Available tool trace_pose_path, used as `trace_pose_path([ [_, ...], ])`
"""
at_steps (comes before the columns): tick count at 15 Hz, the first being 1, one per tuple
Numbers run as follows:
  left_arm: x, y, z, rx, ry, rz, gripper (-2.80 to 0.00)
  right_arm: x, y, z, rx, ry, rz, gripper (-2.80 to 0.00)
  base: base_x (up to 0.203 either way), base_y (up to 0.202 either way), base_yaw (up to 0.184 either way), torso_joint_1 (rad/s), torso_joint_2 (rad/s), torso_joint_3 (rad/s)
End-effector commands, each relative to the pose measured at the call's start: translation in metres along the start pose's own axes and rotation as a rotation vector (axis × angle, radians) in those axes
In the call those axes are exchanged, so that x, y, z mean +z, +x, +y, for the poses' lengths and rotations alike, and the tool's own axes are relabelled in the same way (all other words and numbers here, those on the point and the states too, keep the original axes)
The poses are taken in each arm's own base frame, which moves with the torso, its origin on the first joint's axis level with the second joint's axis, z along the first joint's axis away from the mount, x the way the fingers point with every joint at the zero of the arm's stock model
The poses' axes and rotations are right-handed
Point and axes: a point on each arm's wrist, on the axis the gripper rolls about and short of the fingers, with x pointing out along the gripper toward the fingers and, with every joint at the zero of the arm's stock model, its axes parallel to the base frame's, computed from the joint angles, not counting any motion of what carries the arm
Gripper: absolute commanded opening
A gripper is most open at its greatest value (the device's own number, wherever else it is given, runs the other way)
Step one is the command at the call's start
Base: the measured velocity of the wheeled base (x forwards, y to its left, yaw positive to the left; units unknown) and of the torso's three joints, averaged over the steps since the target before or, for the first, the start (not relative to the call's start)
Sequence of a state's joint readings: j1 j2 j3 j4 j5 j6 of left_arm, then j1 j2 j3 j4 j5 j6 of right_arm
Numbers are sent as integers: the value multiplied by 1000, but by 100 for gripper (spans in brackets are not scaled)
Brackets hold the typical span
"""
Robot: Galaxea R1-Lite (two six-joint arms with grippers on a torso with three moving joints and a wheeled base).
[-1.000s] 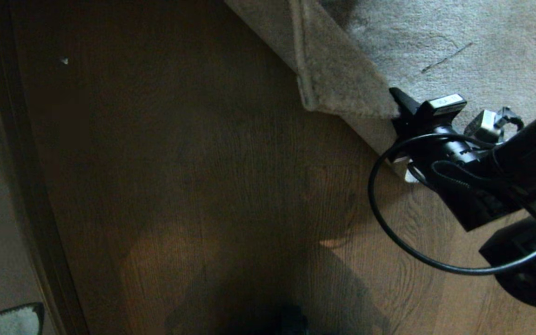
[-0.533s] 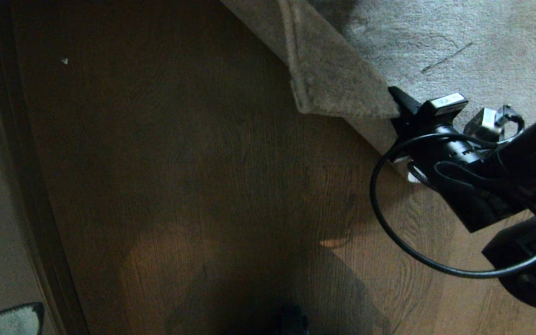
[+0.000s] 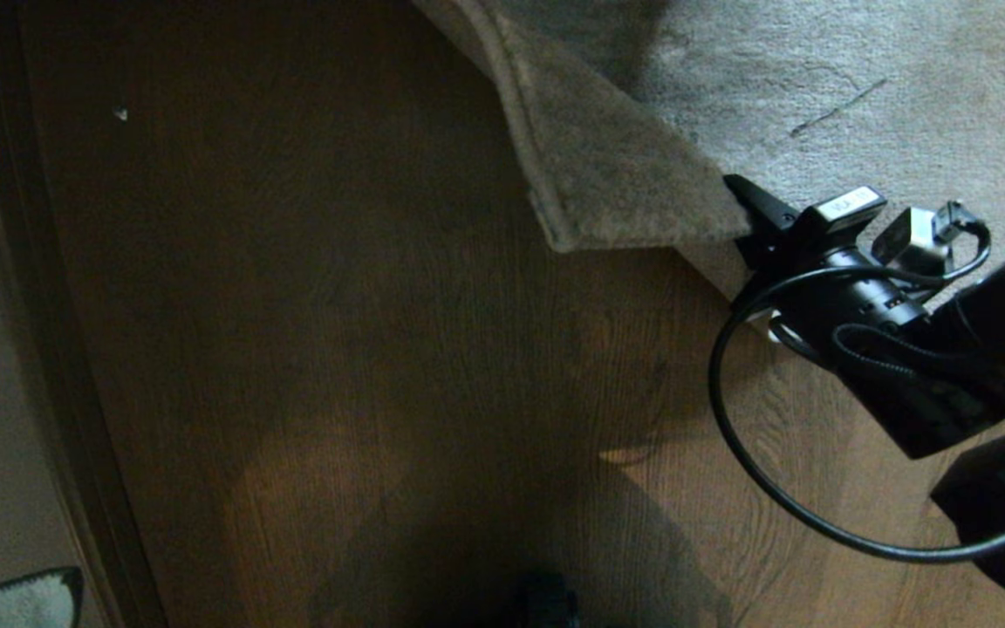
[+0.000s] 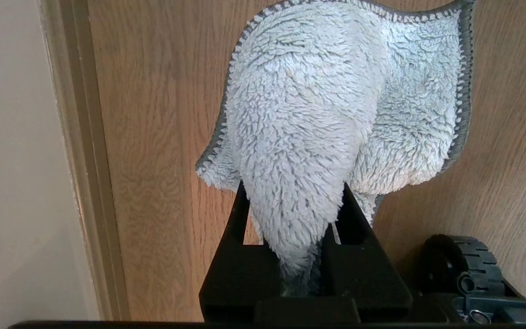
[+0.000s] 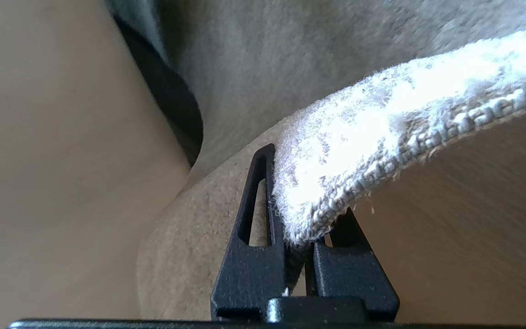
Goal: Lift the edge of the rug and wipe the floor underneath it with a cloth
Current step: Lay down the carpet
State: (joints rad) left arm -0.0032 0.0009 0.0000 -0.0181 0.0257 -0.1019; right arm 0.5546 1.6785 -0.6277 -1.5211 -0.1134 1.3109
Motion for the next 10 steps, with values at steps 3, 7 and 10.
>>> trace_pose_path([
  [3, 0, 0, 0, 0, -1, -1, -280, 2, -1, 9, 60, 15, -12, -280, 0, 0, 0, 0, 0, 0],
  [7, 0, 0, 0, 0, -1, -1, -280, 2, -2, 8, 54, 20, -15, 0, 0, 0, 0, 0, 0, 0],
  [10, 0, 0, 0, 0, -1, -1, -280, 3, -6, 22, 93, 38, -13, 0, 0, 0, 0, 0, 0, 0],
])
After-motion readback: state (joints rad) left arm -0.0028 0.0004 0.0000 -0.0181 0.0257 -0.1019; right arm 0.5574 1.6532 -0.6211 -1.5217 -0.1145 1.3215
